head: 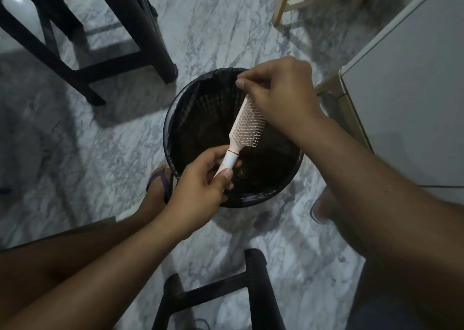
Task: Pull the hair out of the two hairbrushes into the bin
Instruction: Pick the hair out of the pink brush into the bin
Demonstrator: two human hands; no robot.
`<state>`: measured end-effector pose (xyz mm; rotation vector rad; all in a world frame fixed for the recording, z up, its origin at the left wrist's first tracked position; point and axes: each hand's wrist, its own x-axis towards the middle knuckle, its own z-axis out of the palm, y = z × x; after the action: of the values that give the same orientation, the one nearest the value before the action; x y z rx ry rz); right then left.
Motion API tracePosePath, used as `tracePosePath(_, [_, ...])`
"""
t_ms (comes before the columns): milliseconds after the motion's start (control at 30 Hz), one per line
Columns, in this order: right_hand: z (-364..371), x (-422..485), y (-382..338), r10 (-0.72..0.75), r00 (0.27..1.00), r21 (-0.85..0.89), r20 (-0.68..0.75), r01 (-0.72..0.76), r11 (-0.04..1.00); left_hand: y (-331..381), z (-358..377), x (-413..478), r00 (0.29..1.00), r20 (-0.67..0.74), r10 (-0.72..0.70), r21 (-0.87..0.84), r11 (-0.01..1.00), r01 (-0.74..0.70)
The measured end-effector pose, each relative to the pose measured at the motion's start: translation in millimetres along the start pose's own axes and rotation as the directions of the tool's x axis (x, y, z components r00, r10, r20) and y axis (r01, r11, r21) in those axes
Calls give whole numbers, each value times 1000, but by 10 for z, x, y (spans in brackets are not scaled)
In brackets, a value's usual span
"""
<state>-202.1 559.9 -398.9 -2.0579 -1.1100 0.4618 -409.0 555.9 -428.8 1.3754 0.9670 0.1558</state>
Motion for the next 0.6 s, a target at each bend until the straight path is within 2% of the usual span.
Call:
tracePosePath(167, [-91, 27, -29, -108, 985, 158, -137, 130, 979, 41, -15, 39, 997, 13, -80, -184, 980, 81])
tracePosePath(233, [-141, 41, -43, -50, 992, 309, -120, 85, 947, 43, -34, 67, 992, -7, -127, -256, 959, 121])
tracePosePath(333, [-201, 27, -122, 105, 994, 550, -21, -76, 832, 38, -83, 111, 990, -42, -138, -284, 951, 121])
tracePosePath(433, [-295, 27, -217, 148, 988, 655, 37, -135, 743, 38, -112, 140, 989, -67, -135, -306, 946, 109])
tracePosePath(533, [-427, 3, -221, 119, 968, 660, 222, -239, 713, 42, -126, 157, 987, -88, -133, -312, 945, 99])
tracePosePath(567, [-446, -31, -192, 127, 937, 561, 324, -299, 772, 43, -136, 162, 987, -97, -129, -317, 944, 92])
tracePosePath(600, [-437, -76, -140, 154, 891, 364, 428, -326, 872, 45, -149, 170, 987, -105, -124, -322, 943, 84])
